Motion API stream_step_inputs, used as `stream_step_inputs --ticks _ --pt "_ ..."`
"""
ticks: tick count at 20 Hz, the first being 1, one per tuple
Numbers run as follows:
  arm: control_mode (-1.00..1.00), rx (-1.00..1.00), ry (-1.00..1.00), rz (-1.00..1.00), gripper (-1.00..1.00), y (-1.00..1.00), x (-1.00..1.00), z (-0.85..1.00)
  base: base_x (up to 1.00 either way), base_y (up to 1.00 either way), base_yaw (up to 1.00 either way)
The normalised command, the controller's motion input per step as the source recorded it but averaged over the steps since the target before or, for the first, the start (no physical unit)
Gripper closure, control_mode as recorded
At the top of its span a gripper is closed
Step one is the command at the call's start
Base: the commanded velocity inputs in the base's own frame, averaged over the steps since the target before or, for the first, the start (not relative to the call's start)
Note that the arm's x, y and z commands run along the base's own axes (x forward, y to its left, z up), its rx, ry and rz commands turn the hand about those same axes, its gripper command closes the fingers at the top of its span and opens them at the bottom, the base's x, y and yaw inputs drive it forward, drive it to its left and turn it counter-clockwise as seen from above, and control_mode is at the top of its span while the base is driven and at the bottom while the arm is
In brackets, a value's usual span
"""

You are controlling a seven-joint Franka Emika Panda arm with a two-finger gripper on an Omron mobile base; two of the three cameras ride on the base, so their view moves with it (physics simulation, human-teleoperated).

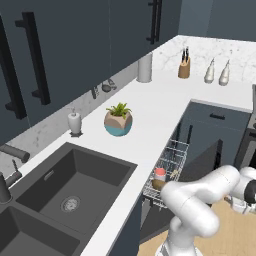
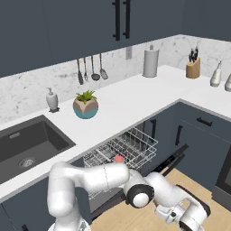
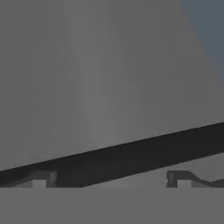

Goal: Pick up the cup and bowl from the counter, place them in the dishwasher, and close the dishwasher door.

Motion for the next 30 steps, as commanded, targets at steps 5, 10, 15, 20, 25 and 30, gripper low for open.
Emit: stream_step_inputs --ticks 5,10,15,20,25,30 --pt "-1.0 0.03 -0.06 0.0 -1.0 0.42 0.75 -0.05 0.0 0.0 0.0" --pt "-1.0 0.0 -0.05 0.0 -1.0 0.52 0.77 0.0 0.0 0.0 0.0" --pt "-1.0 0.0 -0.07 0.0 -1.0 0.67 0.63 0.05 0.0 0.0 0.0" --pt "-1.0 0.0 -0.11 0.0 -1.0 0.94 0.6 0.38 0.0 0.0 0.0" --pt "-1.0 0.0 -0.1 0.0 -1.0 1.0 0.77 0.45 0.0 0.0 0.0" --pt "-1.0 0.0 -0.04 -0.03 -1.0 1.0 0.94 0.33 0.0 0.0 0.0"
